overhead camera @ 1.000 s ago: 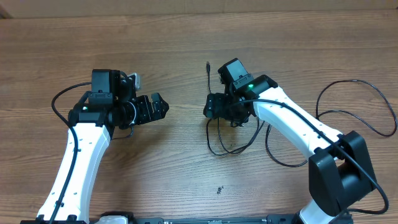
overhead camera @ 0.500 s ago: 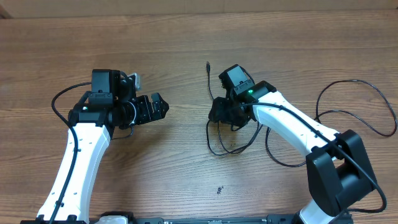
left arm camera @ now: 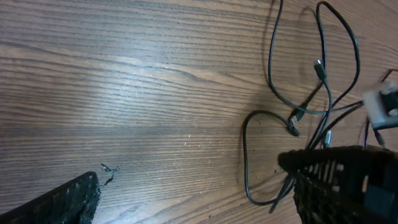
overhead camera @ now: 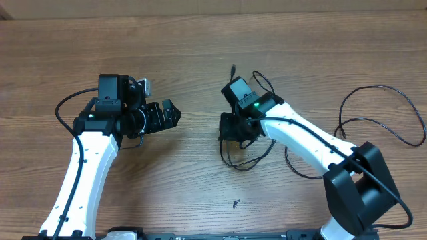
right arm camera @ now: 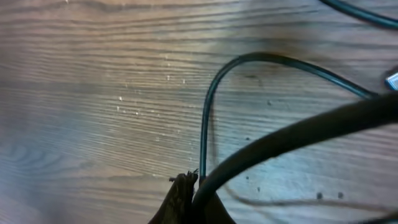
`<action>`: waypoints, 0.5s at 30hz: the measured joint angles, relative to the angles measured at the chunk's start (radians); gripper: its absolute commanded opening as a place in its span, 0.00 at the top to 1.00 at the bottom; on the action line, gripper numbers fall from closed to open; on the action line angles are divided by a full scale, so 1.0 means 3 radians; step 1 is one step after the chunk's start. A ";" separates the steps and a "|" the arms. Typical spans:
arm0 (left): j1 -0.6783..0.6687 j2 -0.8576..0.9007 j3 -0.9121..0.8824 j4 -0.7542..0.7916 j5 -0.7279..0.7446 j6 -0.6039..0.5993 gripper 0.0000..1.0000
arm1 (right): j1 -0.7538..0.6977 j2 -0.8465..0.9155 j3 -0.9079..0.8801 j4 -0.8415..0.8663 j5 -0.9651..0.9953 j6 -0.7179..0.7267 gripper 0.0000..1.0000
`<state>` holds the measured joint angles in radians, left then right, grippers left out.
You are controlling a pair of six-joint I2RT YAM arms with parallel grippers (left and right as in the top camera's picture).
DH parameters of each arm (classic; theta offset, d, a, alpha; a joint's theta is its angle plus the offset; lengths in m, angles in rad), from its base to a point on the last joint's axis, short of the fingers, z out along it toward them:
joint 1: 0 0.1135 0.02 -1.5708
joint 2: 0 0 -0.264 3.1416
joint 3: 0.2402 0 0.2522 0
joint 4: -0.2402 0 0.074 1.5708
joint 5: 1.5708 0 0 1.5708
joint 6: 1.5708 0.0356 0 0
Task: Untangle cables
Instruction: 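Pull the right gripper up and right, drawing a cable out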
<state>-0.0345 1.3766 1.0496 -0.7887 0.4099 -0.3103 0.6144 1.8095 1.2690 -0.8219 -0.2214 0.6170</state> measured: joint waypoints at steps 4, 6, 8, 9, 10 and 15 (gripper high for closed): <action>0.0000 0.0000 0.0000 0.0000 0.0001 0.0000 0.00 | -0.0117 0.0009 0.0552 -0.0470 0.0006 0.0013 0.96; 0.0000 0.0001 0.0000 -0.0003 0.0001 0.0000 0.00 | -0.0191 0.0015 0.1016 -0.0657 -0.0020 -0.0009 0.96; 0.0000 0.0000 0.0000 -0.0004 0.0003 0.0000 0.00 | -0.0253 0.0019 0.1642 -0.0828 -0.0036 -0.0041 0.96; 0.0000 0.0001 0.0000 0.0000 0.0001 0.0000 0.01 | -0.0273 0.0022 0.1918 -0.0865 -0.0045 -0.0047 0.96; 0.0000 0.0001 0.0000 0.0003 -0.0001 0.0000 0.00 | -0.0287 0.0022 0.2272 -0.0902 -0.0050 -0.0051 0.96; 0.0000 0.0001 0.0000 0.0001 0.0000 0.0000 0.00 | -0.0294 0.0004 0.3751 -0.0935 -0.0062 -0.0052 0.96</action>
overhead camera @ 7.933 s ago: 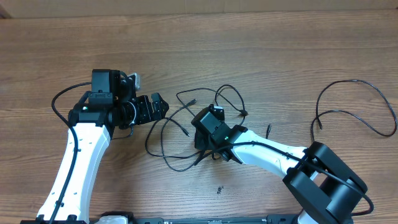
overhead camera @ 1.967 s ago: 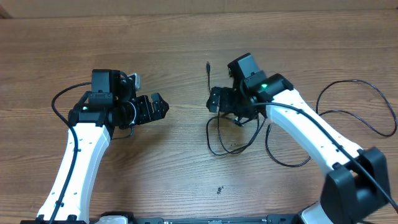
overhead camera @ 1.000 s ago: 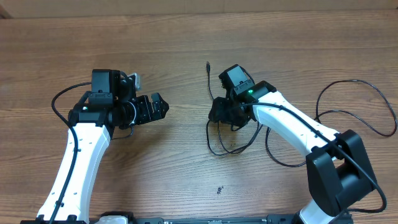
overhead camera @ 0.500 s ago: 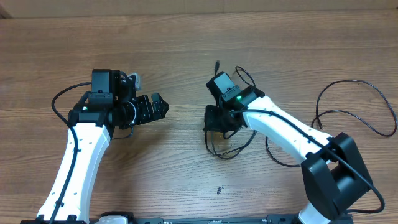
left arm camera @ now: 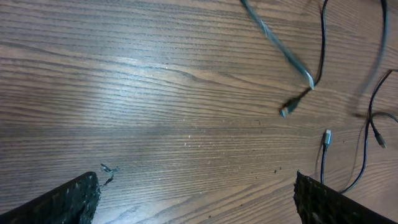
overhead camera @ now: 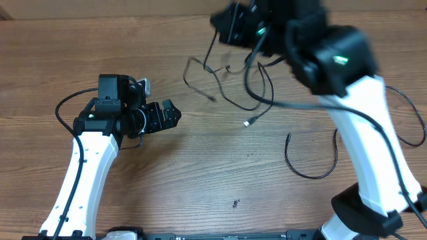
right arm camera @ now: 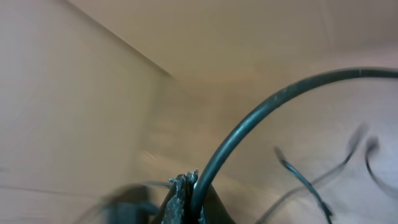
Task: Untangle cables
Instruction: 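Pull the right gripper up and right, drawing a cable out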
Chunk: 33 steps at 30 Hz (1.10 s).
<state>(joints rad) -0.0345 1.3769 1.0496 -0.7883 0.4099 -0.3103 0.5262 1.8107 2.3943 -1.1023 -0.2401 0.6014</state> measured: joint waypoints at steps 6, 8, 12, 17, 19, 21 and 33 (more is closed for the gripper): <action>0.0000 -0.0001 0.0000 -0.0003 0.0000 0.0000 0.00 | -0.0001 -0.0042 0.0874 0.0207 0.0080 0.0019 0.96; 0.0000 0.0000 0.0000 -0.0004 0.0000 0.0000 0.00 | -0.0001 -0.0042 0.0983 0.0320 0.0128 0.0042 0.96; 0.0000 0.0000 0.0000 -0.0003 0.0000 0.0000 0.00 | -0.0001 -0.0042 0.1008 0.0399 0.0304 0.0078 0.96; 0.0000 0.0000 0.0000 -0.0003 0.0000 0.0000 0.00 | -0.0001 -0.0041 0.1008 0.0331 0.0590 0.0079 0.96; 0.0000 0.0000 0.0000 -0.0003 0.0000 0.0000 0.01 | -0.0001 -0.0041 0.1008 0.0300 0.0698 0.0057 0.96; 0.0000 0.0000 0.0000 -0.0003 0.0000 0.0000 0.00 | -0.0008 -0.0041 0.1008 0.0247 0.0825 0.0024 0.96; 0.0000 0.0000 0.0000 -0.0001 0.0000 0.0000 0.00 | -0.0704 -0.0038 0.0843 -0.0071 0.1125 -0.0060 0.96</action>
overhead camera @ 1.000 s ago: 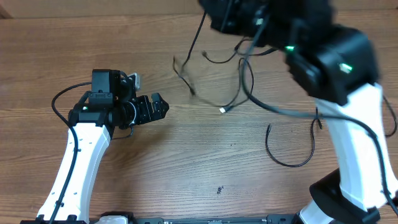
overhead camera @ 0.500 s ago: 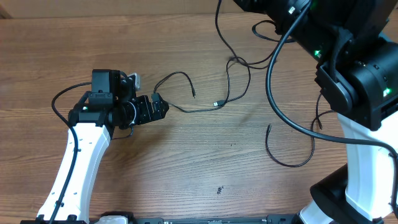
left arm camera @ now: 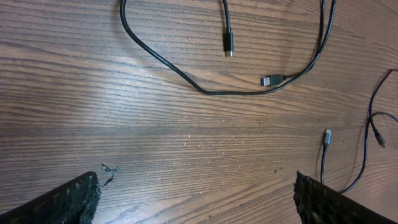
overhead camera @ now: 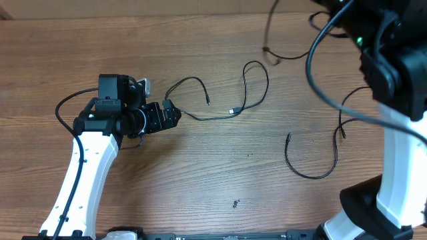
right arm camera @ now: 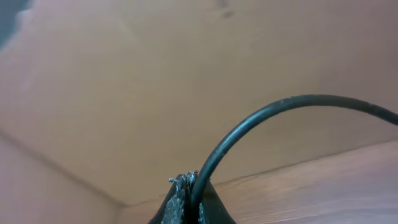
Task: Untangle cables
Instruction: 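Pull the right gripper up and right, drawing a cable out, then lay the cable at the upper right and withdraw the right gripper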
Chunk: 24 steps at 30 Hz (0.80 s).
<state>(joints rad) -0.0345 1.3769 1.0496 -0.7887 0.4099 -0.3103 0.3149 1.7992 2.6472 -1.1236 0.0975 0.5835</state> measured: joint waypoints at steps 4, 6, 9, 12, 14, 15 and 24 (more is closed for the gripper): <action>0.0000 -0.0001 0.0000 -0.0001 0.0000 0.0000 0.00 | -0.0310 0.0039 -0.0197 0.0000 0.0024 -0.0004 0.96; 0.0000 0.0000 0.0000 -0.0001 0.0000 0.0000 0.00 | -0.0432 0.0088 -0.0280 0.0023 0.0013 -0.0004 0.96; 0.0000 0.0000 0.0000 -0.0001 0.0000 0.0000 0.00 | -0.0554 0.0195 -0.0355 0.0041 -0.0033 -0.0004 0.96; 0.0000 -0.0001 0.0000 0.0000 0.0000 0.0000 0.00 | -0.0567 0.0312 -0.0388 0.0112 -0.0173 -0.0005 0.96; 0.0000 -0.0001 0.0000 -0.0001 0.0000 0.0000 0.00 | -0.0563 0.0340 -0.0392 0.0158 -0.0292 -0.0006 0.96; 0.0000 0.0000 0.0000 -0.0001 0.0000 0.0000 0.00 | -0.0563 0.0343 -0.0392 0.0183 -0.0348 -0.0005 0.96; 0.0000 0.0000 0.0000 -0.0001 0.0000 0.0000 0.00 | -0.0590 0.0395 -0.0392 0.0314 -0.0600 -0.0017 0.96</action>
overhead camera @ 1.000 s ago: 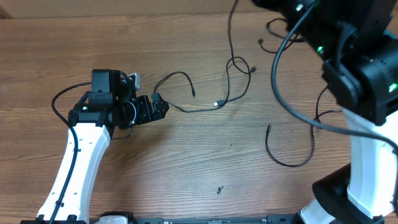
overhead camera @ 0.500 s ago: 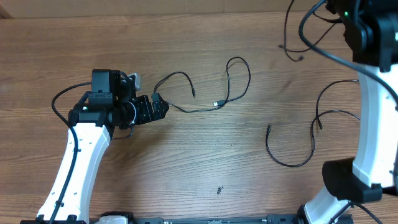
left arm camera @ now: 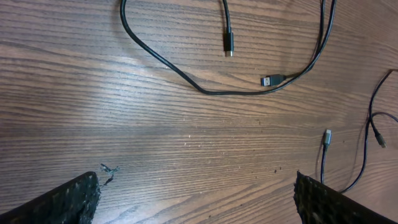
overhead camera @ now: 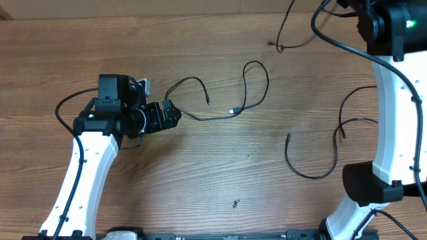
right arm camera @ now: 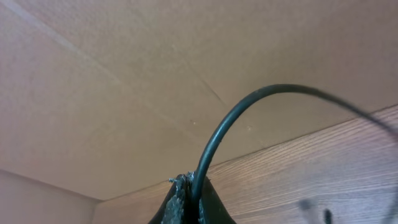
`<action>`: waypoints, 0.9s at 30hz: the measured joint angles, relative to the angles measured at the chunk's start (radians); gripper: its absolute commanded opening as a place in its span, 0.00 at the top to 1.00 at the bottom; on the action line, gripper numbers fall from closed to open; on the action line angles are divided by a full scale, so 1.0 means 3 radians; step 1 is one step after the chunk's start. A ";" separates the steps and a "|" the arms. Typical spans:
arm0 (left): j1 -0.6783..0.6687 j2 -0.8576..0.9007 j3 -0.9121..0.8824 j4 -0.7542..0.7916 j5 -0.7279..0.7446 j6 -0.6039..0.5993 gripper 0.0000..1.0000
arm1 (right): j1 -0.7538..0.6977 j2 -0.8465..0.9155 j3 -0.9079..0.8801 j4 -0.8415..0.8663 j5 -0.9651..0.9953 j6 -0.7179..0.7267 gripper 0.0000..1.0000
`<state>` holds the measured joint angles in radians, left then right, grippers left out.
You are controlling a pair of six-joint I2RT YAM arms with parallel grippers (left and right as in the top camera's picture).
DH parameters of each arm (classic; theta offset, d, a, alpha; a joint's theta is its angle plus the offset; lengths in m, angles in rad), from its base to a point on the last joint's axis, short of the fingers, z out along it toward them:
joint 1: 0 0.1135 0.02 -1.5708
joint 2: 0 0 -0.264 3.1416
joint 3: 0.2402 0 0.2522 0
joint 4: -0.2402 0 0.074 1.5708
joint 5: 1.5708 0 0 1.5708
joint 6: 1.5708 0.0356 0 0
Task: Untangle cables
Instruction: 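Lay the cable at the upper right and withdraw the right gripper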
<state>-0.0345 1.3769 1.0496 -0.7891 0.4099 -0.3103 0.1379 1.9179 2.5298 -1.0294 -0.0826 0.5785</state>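
One black cable (overhead camera: 220, 117) lies spread on the wooden table, its two plugs close together; in the left wrist view this cable (left arm camera: 168, 65) runs to a USB plug (left arm camera: 270, 80). A second black cable (overhead camera: 313, 175) curves at the right. My left gripper (overhead camera: 175, 115) rests open beside the first cable's left loop, nothing between its fingers (left arm camera: 62, 202). My right gripper (right arm camera: 189, 190) is raised high at the back right, shut on a third black cable (right arm camera: 249, 106), whose end dangles (overhead camera: 287, 40) over the table's far edge.
The table's far edge (overhead camera: 167, 17) runs along the top of the overhead view. More black cable loops (overhead camera: 347, 107) lie by the right arm's column. A small dark speck (overhead camera: 235, 203) marks the table near the front.
The right arm has shifted at the back right, and the dangling end of its held cable hangs slightly further right. The cables on the table and the left arm are unchanged.
The right gripper was first down on a tangle mid-table, shut on a cable. Then it was high with several strands dangling. Later one cable lay spread by the left gripper and another at the right, with one strand still held up, as now.
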 measured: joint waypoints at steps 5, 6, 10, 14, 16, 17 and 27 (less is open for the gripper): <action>0.0000 -0.0001 0.0000 0.0001 0.0000 0.0000 0.00 | -0.0356 0.0230 0.0000 0.0008 -0.0023 -0.0009 0.96; 0.0000 0.0000 0.0000 0.0000 0.0000 0.0000 0.01 | -0.0472 0.0310 0.0001 -0.0017 -0.0022 -0.0010 0.96; 0.0000 0.0000 0.0000 -0.0001 0.0000 0.0000 0.00 | -0.0983 0.0791 0.0005 -0.0061 -0.0022 -0.0011 0.96; 0.0000 0.0000 0.0000 0.0000 0.0000 0.0000 0.01 | -0.1425 0.1362 0.0000 -0.0045 -0.0020 -0.0010 0.96; 0.0000 0.0000 0.0000 0.0000 0.0000 0.0000 0.00 | -0.1598 0.1521 -0.0013 -0.0038 -0.0023 -0.0009 0.96; 0.0000 0.0000 0.0000 0.0000 0.0000 0.0000 0.00 | -0.1694 0.1597 -0.0013 -0.0036 -0.0018 -0.0010 0.96; 0.0000 0.0000 0.0000 0.0001 0.0000 0.0000 0.00 | -0.2440 0.1939 -0.0013 0.0043 -0.0020 -0.0009 0.96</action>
<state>-0.0345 1.3769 1.0496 -0.7887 0.4099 -0.3103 -0.5941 2.4996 2.5259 -1.0164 -0.0887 0.5758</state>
